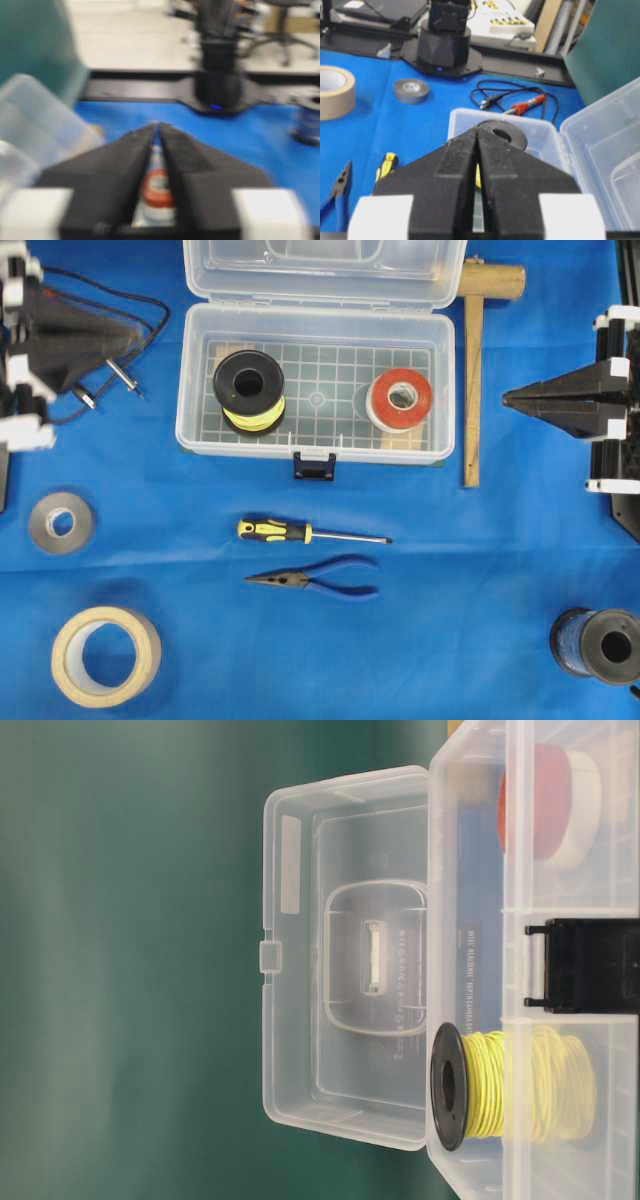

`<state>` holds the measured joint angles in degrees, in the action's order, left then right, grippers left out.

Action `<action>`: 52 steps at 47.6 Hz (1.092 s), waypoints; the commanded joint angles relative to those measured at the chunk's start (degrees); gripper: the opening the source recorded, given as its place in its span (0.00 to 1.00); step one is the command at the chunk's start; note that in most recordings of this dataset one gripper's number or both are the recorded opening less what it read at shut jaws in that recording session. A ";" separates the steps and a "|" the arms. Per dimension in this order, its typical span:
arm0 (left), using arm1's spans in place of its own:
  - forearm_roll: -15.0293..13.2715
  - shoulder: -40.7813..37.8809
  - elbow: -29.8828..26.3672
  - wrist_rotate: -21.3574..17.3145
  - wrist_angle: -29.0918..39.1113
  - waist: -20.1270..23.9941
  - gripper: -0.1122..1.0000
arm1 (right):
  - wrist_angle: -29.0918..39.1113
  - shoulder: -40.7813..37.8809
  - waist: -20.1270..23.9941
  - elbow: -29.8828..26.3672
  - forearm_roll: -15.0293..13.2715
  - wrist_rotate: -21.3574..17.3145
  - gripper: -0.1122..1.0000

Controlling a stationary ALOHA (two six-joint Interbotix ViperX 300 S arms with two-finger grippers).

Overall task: Close the tool box with the left arm.
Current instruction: 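Move the left gripper under the raised clear lid of the tool box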

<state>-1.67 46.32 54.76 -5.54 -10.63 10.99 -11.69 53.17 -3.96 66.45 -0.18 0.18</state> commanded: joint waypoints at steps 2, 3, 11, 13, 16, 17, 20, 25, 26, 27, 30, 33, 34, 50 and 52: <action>0.00 -1.85 -4.39 -0.26 -0.09 5.45 0.38 | 0.26 -0.62 -0.18 -1.49 0.00 0.09 0.10; -0.09 -2.20 -4.83 -0.35 -0.09 6.42 0.43 | 0.35 -0.62 -0.09 -1.49 0.00 0.09 0.10; -0.09 -6.50 -8.79 -0.53 0.00 12.48 0.85 | 0.44 -0.97 -0.09 -1.41 0.00 0.09 0.10; -0.09 -7.91 -9.84 -0.53 0.18 13.62 0.91 | 0.53 -1.05 -0.09 -1.41 0.00 0.09 0.10; 0.00 -10.63 -11.69 -0.53 0.26 15.47 0.93 | 0.53 -1.14 -0.09 -1.32 0.00 0.09 0.10; 0.00 -11.60 -12.22 -0.53 0.26 15.91 0.93 | 0.53 -1.14 -0.09 -1.41 0.00 0.18 0.10; -0.09 -14.41 -13.89 -0.53 0.44 17.40 0.93 | 0.53 -1.32 -0.09 -1.32 0.00 0.18 0.10; 0.00 -19.34 -17.31 -0.62 1.58 19.60 0.93 | 0.53 -1.41 -0.18 -1.32 0.00 0.18 0.10; 0.00 -20.39 -18.11 -0.62 2.11 20.04 0.94 | 0.53 -1.41 -0.09 -1.32 0.00 0.26 0.10; 0.00 -21.80 -19.42 -0.70 2.81 20.74 0.94 | 0.53 -1.41 -0.09 -1.32 0.00 0.26 0.10; -0.09 -24.61 -21.97 -1.23 4.75 21.97 0.94 | 0.53 -1.49 -0.09 -1.23 0.00 0.18 0.10; 0.00 -27.16 -24.61 -2.29 6.94 22.85 0.94 | 0.53 -1.67 -0.09 -1.23 0.00 0.18 0.10; -0.09 -28.04 -25.40 -2.64 7.73 23.12 0.94 | 0.53 -1.76 -0.09 -1.23 0.00 0.18 0.10; 0.00 -41.22 -38.76 -7.38 22.59 25.49 0.94 | 0.53 -2.64 -0.09 -1.14 0.00 0.18 0.10; -0.09 -42.45 -39.90 -7.38 24.17 25.84 0.94 | 0.53 -2.72 -0.18 -1.14 0.09 0.18 0.10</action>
<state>-1.67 5.10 18.37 -12.74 11.07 36.21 -10.90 50.98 -4.04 66.53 -0.18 0.44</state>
